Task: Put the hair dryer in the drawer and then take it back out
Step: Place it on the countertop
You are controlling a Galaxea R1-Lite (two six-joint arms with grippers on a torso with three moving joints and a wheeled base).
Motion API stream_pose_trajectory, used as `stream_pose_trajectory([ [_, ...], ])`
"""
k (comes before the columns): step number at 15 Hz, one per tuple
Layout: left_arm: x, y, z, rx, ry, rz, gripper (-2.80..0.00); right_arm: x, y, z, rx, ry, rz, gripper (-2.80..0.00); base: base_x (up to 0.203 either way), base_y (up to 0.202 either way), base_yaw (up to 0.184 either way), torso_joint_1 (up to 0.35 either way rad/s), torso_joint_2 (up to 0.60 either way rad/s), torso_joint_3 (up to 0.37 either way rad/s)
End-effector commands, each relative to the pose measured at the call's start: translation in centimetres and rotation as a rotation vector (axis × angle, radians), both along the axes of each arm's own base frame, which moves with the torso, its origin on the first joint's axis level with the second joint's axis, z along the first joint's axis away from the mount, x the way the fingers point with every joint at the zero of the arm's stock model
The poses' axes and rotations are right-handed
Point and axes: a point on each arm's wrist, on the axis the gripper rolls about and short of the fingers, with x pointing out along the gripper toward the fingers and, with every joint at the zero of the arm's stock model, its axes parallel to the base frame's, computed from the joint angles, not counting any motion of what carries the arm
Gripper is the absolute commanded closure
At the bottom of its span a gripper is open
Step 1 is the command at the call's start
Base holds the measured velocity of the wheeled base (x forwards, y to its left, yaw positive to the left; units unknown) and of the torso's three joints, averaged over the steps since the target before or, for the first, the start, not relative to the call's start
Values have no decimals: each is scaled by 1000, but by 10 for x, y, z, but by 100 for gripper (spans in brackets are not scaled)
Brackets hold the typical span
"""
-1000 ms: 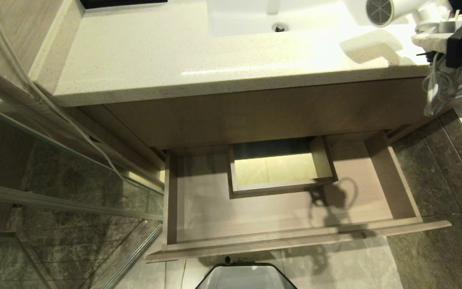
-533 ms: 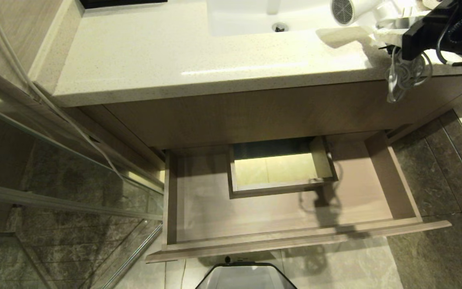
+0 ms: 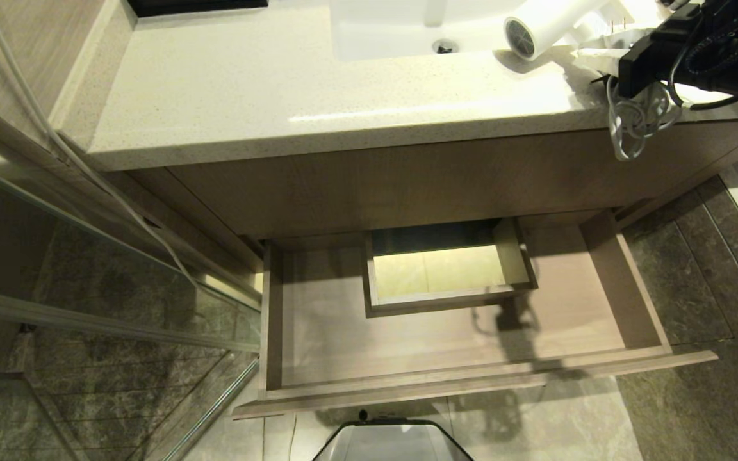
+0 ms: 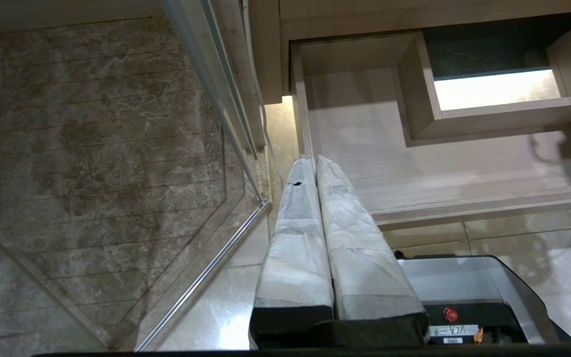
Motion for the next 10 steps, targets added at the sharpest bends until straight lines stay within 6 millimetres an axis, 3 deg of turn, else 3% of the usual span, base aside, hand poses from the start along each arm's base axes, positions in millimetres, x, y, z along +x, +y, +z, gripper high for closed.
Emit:
stream_pose_trajectory([
  [1, 0, 0, 0, 0, 1, 0, 0, 6, 1, -6, -4, 16, 5, -280, 0, 0, 0, 0, 0, 0],
  [7, 0, 0, 0, 0, 1, 0, 0, -3, -8, 5, -15, -19, -21, -280, 0, 0, 0, 0, 0, 0],
  [10, 0, 0, 0, 0, 1, 0, 0, -23, -16, 20, -17, -53, -44, -280, 0, 0, 0, 0, 0, 0],
])
